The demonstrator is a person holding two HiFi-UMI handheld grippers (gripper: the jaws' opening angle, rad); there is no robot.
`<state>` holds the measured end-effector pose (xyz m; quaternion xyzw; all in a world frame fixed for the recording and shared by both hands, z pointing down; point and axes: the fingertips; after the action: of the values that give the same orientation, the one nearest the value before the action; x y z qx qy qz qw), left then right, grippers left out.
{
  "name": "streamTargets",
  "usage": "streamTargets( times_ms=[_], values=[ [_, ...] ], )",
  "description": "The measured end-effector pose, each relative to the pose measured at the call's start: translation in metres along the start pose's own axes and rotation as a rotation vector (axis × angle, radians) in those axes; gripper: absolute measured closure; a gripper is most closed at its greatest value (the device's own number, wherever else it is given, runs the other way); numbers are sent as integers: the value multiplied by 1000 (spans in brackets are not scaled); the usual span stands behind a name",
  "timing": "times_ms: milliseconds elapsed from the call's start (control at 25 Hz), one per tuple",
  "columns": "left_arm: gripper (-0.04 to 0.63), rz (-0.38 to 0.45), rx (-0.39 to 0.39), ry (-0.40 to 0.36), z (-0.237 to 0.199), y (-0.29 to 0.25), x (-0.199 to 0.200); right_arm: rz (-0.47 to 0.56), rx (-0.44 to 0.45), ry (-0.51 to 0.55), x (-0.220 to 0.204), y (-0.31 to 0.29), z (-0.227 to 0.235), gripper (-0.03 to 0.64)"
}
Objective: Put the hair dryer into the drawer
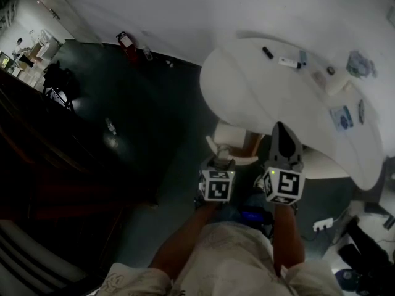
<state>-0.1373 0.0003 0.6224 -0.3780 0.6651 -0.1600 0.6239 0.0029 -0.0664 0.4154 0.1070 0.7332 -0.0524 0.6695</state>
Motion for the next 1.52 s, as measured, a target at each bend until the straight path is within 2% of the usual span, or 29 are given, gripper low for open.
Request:
streamTargets(
  times_ms=[200,320,480,960,1520],
  values=[
    [330,-86,4,11,-4,-10,-22,-5,3,0,-3,0,-4,617],
    [330,-93,8,-12,-7,-13,-17,-2,14,9,-3,-2,-6,617],
    [330,-153,7,-8,-10,-19,-26,-5,16,15,-4,-4,-5,617],
    [330,-239,-13,14,-10,-40,-31,-23,13,6,-11,-14,-2,617],
    [330,-337,-24,-6,0,-67,-32,-34,17,7,-17,-24,15,617]
  ],
)
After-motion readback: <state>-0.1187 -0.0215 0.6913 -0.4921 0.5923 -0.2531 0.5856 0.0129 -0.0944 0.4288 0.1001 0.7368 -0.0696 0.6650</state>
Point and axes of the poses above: the fingertips, and each gripper's own axes: y backward along the fingers, z to its right, x out of its top, and after that the axes turned 6 degrees about z, right-handed
